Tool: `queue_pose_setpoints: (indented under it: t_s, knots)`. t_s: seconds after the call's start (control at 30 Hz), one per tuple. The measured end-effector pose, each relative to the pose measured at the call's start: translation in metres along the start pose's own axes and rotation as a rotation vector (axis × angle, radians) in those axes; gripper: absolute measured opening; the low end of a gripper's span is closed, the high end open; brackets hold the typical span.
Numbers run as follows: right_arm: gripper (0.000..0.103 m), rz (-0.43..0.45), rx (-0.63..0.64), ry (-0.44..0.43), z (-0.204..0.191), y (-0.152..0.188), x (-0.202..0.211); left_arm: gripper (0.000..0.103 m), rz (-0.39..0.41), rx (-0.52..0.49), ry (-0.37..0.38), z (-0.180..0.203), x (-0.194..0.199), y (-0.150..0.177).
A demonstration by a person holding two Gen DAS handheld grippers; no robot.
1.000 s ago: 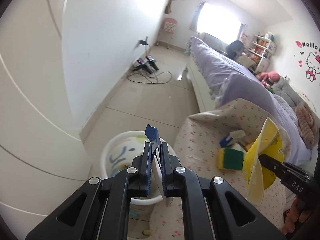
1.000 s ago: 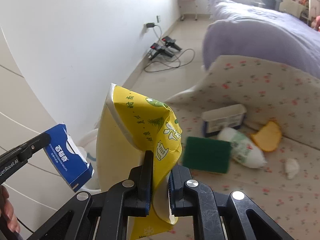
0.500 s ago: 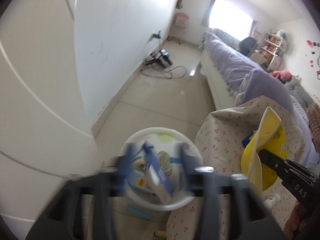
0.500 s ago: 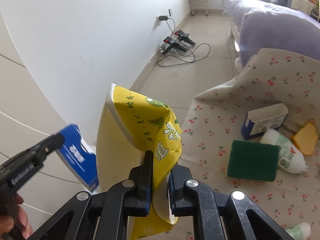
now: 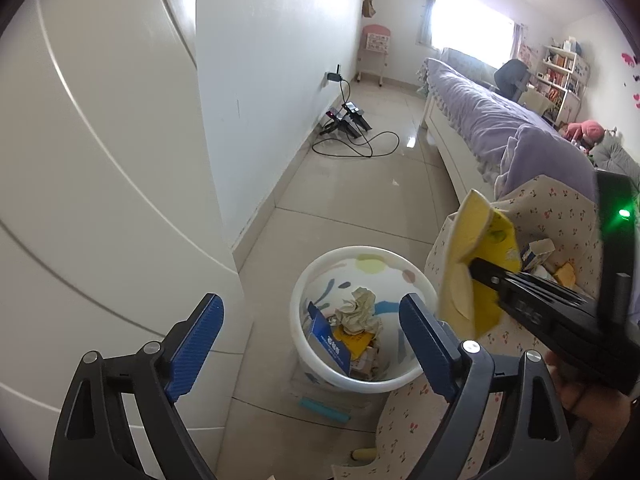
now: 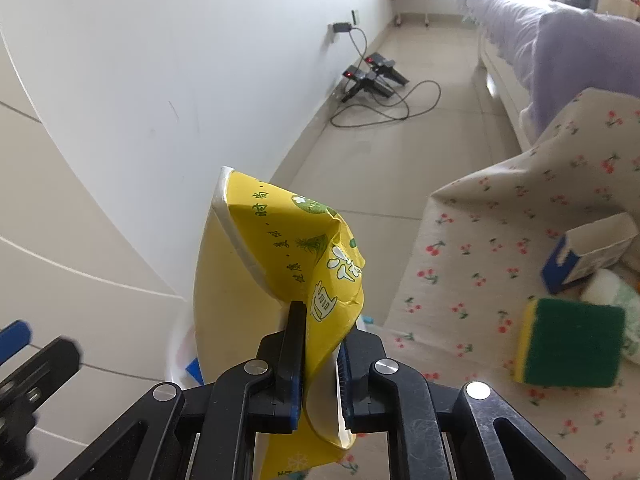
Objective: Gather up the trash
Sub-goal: 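Carry the box and bag over the wastebasket and open both tools, then move both tools back over the bench toward the remaining trash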
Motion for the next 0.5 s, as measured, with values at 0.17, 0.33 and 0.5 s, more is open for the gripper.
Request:
queue_pose_setpoints:
  t_s: [0.17, 0.33, 0.5]
  knots:
    - [0.017, -0.016, -0.028, -0.023, 0.0, -0.002, -0.021, 0.092, 0.003, -0.013, -0.011, -0.002, 0.006, 0.005]
    - [0.079, 0.011, -0.06, -0.067, 0.004, -0.004, -0.023, 0.092, 0.006, -0.01, 0.0, -0.003, 0.013, 0.007]
    - [0.081, 0.04, -0.032, -0.054, 0.002, -0.007, -0.002, 0.098, 0.013, -0.007, 0.006, 0.0, 0.02, 0.009]
Point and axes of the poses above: each gripper's, at about its wrist camera, not at the fingertips, and x roughly against the way its jaws point, z to its right, y to its underside, the point moved 6 cm from there along -x, roughly the way its jaws point, and after that the axes turned 13 degrees about -z, right-handed, at the moved point
